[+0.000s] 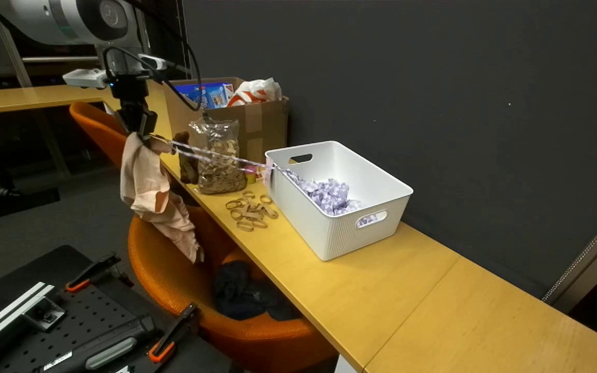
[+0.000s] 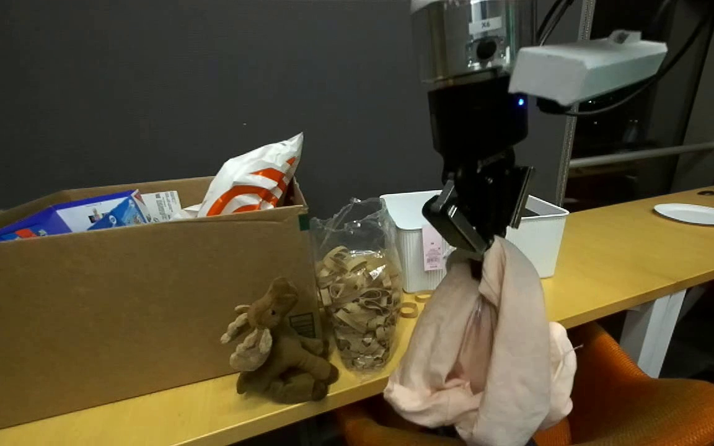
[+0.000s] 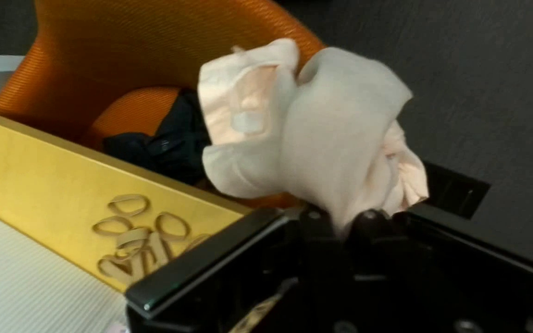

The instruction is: Remove the clothes from the storage box to the chair

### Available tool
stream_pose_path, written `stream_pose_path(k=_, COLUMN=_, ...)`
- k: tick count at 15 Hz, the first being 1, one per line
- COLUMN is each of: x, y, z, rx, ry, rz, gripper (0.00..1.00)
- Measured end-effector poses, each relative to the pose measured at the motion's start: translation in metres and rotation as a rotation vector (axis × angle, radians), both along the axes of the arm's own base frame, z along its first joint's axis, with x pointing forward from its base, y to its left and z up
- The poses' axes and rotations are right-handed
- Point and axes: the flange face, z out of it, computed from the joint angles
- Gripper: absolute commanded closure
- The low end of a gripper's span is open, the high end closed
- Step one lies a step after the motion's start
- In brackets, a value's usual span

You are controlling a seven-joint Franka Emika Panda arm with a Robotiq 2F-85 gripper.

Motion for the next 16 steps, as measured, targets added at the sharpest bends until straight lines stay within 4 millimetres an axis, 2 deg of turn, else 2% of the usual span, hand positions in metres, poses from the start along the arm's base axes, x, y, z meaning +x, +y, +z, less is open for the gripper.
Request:
stream_pose_path(k=1, x=-0.009, y=0.015, z=-0.001, rx=0.023, ry=0.036, rz=0.042, gripper=0.66)
stream_pose_path(k=4, x=-0.032, y=0.035, z=-0.009, rx=0.068, ry=0.167, rz=0.128, gripper=0.46)
stream_pose_path(k=7, x=-0.039, y=0.033, z=-0.013, rx=0.073, ry=0.271, rz=0.161, gripper=0.24)
stream_pose_path(k=9, x=-0.034, y=0.025, z=-0.011, rx=0.063, ry=0.281, rz=0.157, gripper=0.1)
stream_pose_path(k=10, x=-0.028, y=0.017, z=-0.008, rx=0.049, ry=0.27, rz=0.152, gripper=0.03)
stream_pose_path(k=12, x=-0.005, y=-0.015, z=0.003, rx=-0.002, ry=0.22, rz=0.126, gripper=0.0)
stream_pose_path(k=16, x=0.049, y=-0.123, z=0.041, rx=-0.052, ry=0.077, rz=-0.023, gripper=0.0)
